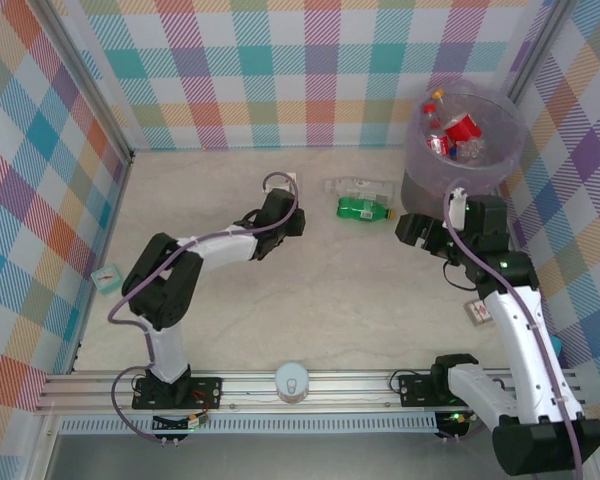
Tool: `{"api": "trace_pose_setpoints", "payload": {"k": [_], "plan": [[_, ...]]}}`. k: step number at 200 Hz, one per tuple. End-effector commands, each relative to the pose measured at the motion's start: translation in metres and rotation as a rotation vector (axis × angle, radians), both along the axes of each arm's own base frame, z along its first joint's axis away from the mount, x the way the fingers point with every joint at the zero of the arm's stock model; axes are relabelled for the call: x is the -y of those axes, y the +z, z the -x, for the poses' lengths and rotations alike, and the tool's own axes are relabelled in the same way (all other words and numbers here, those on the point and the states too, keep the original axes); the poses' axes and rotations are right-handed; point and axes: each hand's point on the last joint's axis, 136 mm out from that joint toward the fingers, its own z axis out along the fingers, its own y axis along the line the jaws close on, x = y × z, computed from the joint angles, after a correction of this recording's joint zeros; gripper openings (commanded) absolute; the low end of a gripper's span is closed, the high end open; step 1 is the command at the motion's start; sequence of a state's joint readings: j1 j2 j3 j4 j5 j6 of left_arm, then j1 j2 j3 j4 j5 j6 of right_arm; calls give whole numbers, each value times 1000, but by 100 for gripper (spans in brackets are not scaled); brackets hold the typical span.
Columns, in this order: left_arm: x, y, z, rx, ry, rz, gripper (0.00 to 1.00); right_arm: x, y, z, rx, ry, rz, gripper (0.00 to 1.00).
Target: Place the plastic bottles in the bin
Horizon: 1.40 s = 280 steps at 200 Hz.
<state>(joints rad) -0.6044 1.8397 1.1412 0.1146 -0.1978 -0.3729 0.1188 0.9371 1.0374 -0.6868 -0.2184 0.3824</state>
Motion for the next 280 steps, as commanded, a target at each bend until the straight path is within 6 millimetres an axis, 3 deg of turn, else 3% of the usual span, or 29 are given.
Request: {"api": "trace_pose_setpoints", "payload": {"k": [1, 40, 80, 104, 137, 173, 219, 248, 280], "plan": [[16, 35, 18, 93, -105, 92, 16, -25, 29, -16, 75, 64, -61, 92], [18, 65, 72, 199, -285, 191, 6, -83, 46, -35, 45, 272, -229, 93], [24, 83, 130, 232, -413, 255, 7, -117, 42, -58, 24, 332, -267, 98], [34, 93, 152, 253, -463, 281, 7, -149, 34, -65, -5, 410, -301, 99], [47, 102, 159, 262, -512, 290, 7, -180, 19, -68, -49, 497, -350, 99], [54, 103, 154, 269, -504, 285, 8, -189, -4, -61, -120, 515, -354, 98], [68, 103, 153, 256, -542, 288, 8, -179, -21, -57, -126, 482, -288, 76], [77, 112, 155, 266, -567, 303, 8, -180, -29, -60, -140, 490, -273, 67], [77, 119, 159, 270, -572, 300, 11, -184, -25, -64, -129, 514, -276, 54]]}}
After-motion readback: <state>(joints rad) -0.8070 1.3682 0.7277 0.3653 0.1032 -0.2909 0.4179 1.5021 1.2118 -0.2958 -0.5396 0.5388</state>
